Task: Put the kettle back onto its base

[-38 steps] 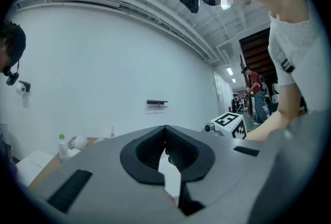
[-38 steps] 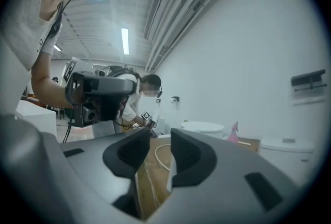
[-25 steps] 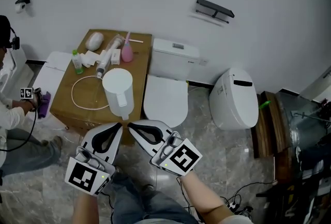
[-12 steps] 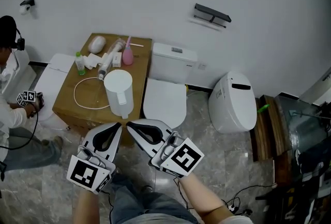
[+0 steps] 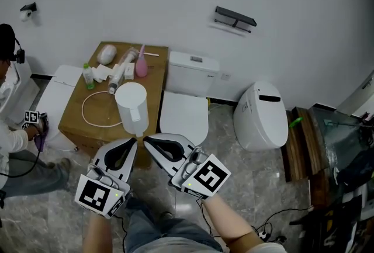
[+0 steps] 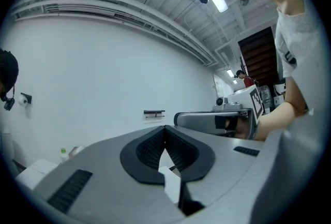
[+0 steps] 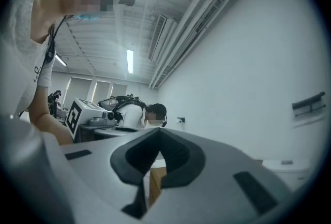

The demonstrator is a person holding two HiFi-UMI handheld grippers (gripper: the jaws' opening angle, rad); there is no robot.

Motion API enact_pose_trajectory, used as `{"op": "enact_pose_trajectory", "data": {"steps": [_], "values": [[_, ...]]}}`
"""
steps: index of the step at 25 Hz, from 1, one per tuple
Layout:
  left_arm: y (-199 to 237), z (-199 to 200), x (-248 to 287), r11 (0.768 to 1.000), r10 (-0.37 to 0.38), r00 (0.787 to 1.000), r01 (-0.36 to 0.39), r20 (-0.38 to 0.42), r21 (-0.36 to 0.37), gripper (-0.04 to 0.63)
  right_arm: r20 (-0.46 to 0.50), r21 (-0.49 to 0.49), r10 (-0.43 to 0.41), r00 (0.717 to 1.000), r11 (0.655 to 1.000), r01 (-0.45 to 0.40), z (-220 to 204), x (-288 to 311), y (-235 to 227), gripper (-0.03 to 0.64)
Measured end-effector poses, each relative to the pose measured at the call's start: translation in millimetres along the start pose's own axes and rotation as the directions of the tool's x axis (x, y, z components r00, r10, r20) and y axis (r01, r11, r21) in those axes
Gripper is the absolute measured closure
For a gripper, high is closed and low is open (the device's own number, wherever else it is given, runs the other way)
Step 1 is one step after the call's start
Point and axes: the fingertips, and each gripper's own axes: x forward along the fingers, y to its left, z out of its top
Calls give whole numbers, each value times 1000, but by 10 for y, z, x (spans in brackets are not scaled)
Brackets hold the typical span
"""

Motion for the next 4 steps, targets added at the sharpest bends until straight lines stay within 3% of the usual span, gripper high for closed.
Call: {"op": "enact_pose_trajectory", "data": {"steps": [4], "values": [[17, 49, -34, 1000, -4, 1000, 4, 14, -10, 593, -1, 7, -7, 1000, 1000, 7, -3, 21, 5, 609]]}}
